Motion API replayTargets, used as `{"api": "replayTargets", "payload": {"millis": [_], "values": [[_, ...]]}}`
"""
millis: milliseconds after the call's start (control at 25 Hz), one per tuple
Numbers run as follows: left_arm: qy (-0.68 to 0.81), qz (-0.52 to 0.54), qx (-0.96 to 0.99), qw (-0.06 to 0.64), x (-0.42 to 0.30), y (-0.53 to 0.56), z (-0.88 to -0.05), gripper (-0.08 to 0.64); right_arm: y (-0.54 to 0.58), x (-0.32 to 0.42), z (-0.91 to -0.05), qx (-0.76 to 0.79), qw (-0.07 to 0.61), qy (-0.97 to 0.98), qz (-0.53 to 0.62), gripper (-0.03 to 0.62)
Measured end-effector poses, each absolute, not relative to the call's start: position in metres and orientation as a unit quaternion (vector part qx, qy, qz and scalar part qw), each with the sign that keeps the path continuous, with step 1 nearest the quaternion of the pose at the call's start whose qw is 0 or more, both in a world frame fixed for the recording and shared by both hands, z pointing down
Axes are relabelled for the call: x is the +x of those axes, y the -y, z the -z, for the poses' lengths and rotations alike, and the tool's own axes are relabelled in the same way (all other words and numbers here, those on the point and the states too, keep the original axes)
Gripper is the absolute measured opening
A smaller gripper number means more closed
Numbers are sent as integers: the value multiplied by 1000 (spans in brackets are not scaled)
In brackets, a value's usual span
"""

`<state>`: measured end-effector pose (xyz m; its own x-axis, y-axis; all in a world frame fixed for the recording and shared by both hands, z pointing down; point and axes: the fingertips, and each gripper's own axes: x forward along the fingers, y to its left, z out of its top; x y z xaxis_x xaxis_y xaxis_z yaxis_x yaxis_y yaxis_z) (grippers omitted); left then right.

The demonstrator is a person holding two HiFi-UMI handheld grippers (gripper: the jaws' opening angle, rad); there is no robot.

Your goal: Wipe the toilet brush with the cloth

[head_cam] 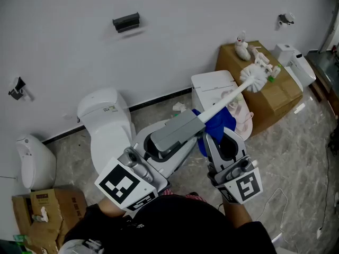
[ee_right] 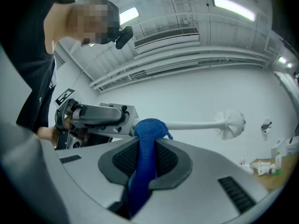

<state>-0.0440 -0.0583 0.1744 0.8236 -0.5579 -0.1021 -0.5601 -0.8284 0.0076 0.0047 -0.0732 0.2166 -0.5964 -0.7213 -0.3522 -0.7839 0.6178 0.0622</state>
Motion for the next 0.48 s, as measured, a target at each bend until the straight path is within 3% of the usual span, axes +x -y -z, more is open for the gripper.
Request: {"api": "replayTargets", "payload": {"millis": [480], "values": [[-293,-43,-955,6,-45,58,-177,161,75,-5,-208,-400,152,-896,-117,64]]}}
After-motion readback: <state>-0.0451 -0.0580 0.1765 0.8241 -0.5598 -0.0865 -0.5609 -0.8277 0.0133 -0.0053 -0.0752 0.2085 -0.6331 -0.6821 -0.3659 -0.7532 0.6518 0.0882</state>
